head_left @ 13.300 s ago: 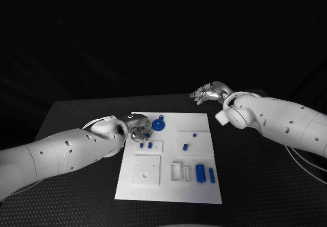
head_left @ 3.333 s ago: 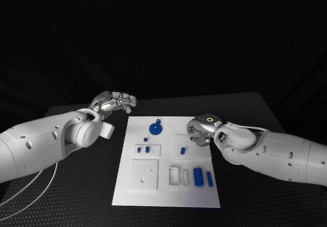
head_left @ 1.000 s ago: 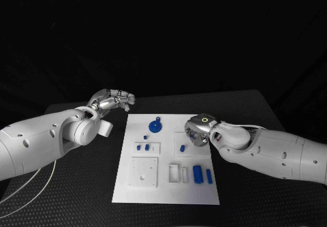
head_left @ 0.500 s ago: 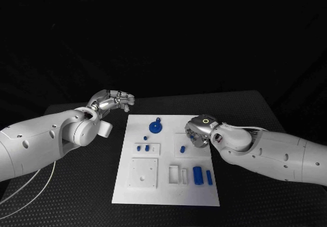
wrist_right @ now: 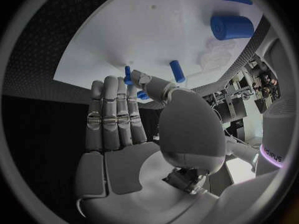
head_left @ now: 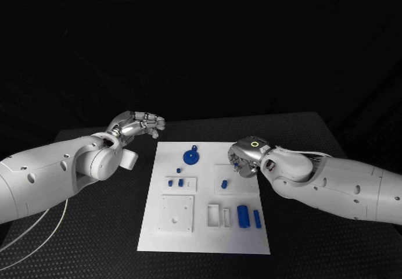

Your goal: Assemble the parts on the task board

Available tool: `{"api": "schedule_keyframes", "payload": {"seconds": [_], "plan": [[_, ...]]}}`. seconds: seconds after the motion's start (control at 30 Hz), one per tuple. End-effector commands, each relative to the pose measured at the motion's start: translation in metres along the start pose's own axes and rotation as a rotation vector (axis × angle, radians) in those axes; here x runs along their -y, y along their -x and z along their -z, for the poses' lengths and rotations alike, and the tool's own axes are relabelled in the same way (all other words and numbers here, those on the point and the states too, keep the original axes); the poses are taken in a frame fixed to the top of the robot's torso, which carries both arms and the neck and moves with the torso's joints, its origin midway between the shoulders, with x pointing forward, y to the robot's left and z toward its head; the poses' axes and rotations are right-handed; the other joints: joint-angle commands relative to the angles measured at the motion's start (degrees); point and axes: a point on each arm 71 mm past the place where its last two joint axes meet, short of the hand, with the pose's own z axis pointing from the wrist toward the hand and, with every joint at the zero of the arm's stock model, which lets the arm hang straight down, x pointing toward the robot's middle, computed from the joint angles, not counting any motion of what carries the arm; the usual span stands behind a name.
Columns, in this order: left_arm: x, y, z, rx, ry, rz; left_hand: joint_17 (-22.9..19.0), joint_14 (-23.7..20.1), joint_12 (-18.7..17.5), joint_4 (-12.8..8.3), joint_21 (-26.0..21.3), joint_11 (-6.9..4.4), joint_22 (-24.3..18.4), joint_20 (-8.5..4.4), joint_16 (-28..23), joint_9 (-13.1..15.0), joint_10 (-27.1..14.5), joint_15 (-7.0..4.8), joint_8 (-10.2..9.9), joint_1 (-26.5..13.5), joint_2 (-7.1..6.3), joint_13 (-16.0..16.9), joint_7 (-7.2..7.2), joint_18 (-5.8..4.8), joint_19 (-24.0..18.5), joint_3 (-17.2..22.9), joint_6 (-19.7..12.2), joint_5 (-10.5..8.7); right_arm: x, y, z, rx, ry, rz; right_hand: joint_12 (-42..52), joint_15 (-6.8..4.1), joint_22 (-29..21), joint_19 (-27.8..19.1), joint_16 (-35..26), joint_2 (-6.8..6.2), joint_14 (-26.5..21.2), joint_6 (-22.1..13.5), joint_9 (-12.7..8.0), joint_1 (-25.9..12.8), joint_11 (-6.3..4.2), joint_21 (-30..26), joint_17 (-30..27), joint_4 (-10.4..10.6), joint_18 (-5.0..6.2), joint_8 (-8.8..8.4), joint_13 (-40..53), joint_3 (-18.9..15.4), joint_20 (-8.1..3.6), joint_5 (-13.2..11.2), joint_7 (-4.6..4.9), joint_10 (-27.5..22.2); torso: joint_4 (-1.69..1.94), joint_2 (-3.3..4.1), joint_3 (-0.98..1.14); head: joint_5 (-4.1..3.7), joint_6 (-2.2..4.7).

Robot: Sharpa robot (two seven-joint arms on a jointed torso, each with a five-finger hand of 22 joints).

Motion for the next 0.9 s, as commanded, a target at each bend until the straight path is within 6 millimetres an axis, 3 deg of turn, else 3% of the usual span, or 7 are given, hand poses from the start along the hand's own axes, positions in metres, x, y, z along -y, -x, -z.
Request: {"api": "schedule_keyframes", "payload": {"seconds": [0.03,0.23,0.47,0.77,0.9], "plan": [[0.001,-0.001,0.000,-0.011,-0.007,0.002,0.1,0.5,0.0,-0.1,-0.3,0.07,0.1,-0.48,-0.3,0.0,-0.5,-0.06,-0.2,-0.6,0.05,-0.1,-0.08,1.14,0.5,-0.1,-0.4,0.33,0.000,0.001,0.001,-0.040,0.006,-0.027,0.2,-0.22,1.1,0.4,0.4,-0.17,0.1,0.4,0.1,0.2,0.04,0.4,0.1,0.2,0.79,0.20,0.2,0.2,0.17,0.1,0.02,0.2,-0.02,0.00,0.03,0.01,0.02],[0.001,0.001,0.000,-0.008,-0.005,0.001,0.1,0.5,0.0,-0.1,-0.3,0.07,0.1,-0.48,-0.3,0.0,-0.5,-0.06,-0.1,-0.6,0.04,-0.1,-0.08,1.14,0.5,-0.1,-0.4,0.33,0.001,0.011,0.007,-0.056,0.010,-0.104,0.2,-0.19,1.1,0.3,0.3,-0.04,0.0,0.3,0.2,0.1,0.07,0.3,0.2,0.3,0.79,0.11,0.3,0.2,0.18,0.1,0.07,0.1,0.05,-0.01,0.03,0.17,-0.01],[0.001,0.000,-0.002,-0.008,-0.006,0.001,0.1,0.5,0.0,-0.1,-0.3,0.08,0.1,-0.48,-0.3,0.0,-0.5,-0.06,-0.1,-0.6,0.04,-0.1,-0.07,1.14,0.5,-0.1,-0.4,0.33,-0.021,0.026,0.007,0.048,0.086,-0.163,0.1,-0.20,1.1,0.3,0.3,0.09,-0.1,0.2,0.2,0.1,0.10,0.3,0.2,0.2,0.79,0.04,0.4,0.1,0.17,0.1,0.09,0.0,-0.08,-0.04,0.01,1.21,0.36],[0.000,0.000,-0.006,-0.001,-0.005,0.000,0.2,0.5,0.0,-0.1,-0.4,0.07,0.1,-0.48,-0.4,0.0,-0.5,-0.05,-0.1,-0.6,0.05,-0.1,-0.08,1.14,0.5,-0.1,-0.4,0.33,-0.059,0.035,-0.002,0.078,0.177,-0.190,0.1,-0.22,1.1,0.3,0.2,0.16,-0.1,0.2,0.3,0.1,0.12,0.3,0.3,0.3,0.79,0.02,0.5,0.1,0.16,0.1,0.10,-0.1,0.04,-0.12,-0.02,3.78,0.38],[0.000,-0.001,-0.009,0.004,-0.008,-0.002,0.2,0.5,0.0,-0.1,-0.4,0.07,0.1,-0.48,-0.4,0.0,-0.5,-0.05,-0.1,-0.6,0.04,-0.1,-0.08,1.14,0.5,-0.1,-0.4,0.33,-0.077,0.033,-0.008,0.075,0.216,-0.205,0.1,-0.22,1.1,0.4,0.2,0.23,-0.1,0.2,0.3,0.1,0.13,0.3,0.3,0.3,0.79,-0.01,0.5,0.1,0.15,0.1,0.12,-0.1,0.11,-0.12,-0.09,5.57,0.29]]}}
